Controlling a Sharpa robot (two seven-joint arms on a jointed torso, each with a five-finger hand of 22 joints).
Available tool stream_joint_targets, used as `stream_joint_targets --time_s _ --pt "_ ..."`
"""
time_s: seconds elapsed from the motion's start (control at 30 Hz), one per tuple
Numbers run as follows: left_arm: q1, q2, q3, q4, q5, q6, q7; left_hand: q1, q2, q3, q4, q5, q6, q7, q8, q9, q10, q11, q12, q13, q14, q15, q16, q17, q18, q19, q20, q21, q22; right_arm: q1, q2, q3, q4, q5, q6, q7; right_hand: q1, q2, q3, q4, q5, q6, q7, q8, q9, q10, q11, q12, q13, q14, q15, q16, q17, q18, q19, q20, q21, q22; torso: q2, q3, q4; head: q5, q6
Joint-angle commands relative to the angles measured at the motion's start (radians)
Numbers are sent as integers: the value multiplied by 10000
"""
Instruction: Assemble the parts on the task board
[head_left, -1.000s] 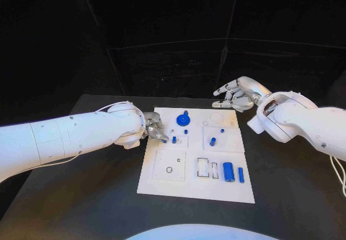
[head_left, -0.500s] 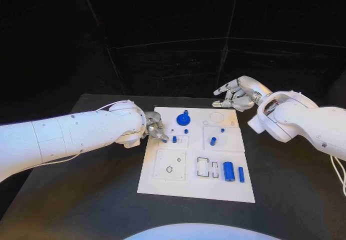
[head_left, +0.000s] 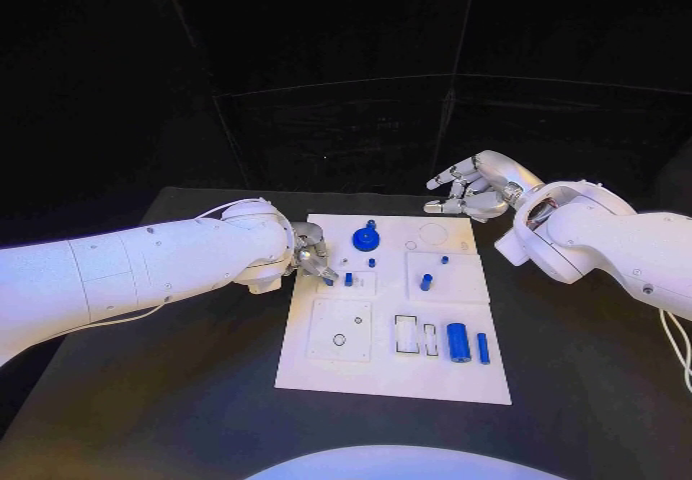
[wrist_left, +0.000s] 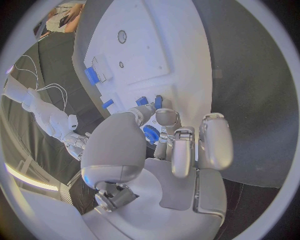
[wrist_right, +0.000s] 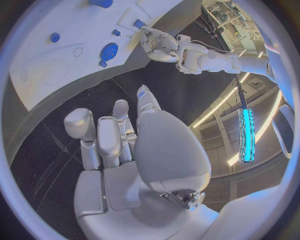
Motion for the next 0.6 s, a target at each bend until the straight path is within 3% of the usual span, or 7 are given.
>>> stream_joint_targets --time_s 0.03,0.6 --pt "-40 53 -32 -36 -18 468 -110 -157 -20 357 -441 6 99 -104 56 -6 83 -40 66 21 1056 -78 62 2635 -17 158 -74 45 15 20 -2 6 27 24 19 52 -13 98 -5 65 51 -31 -2 59 -1 -76 -4 13 -16 36 -58 -41 10 196 22 -23 -58 -7 -3 1 13 -9 7" --pt "-32 274 -30 -323 -18 414 -125 -703 -18 -204 -191 -5 243 -158 109 -16 114 -82 134 72 1056 -118 62 2635 -36 187 -116 102 104 20 3 6 43 24 13 43 -13 98 -5 65 51 -31 -2 59 -1 -76 -4 13 -16 36 -58 -41 10 196 22 -23 -58 -7 6 5 17 -28 6"
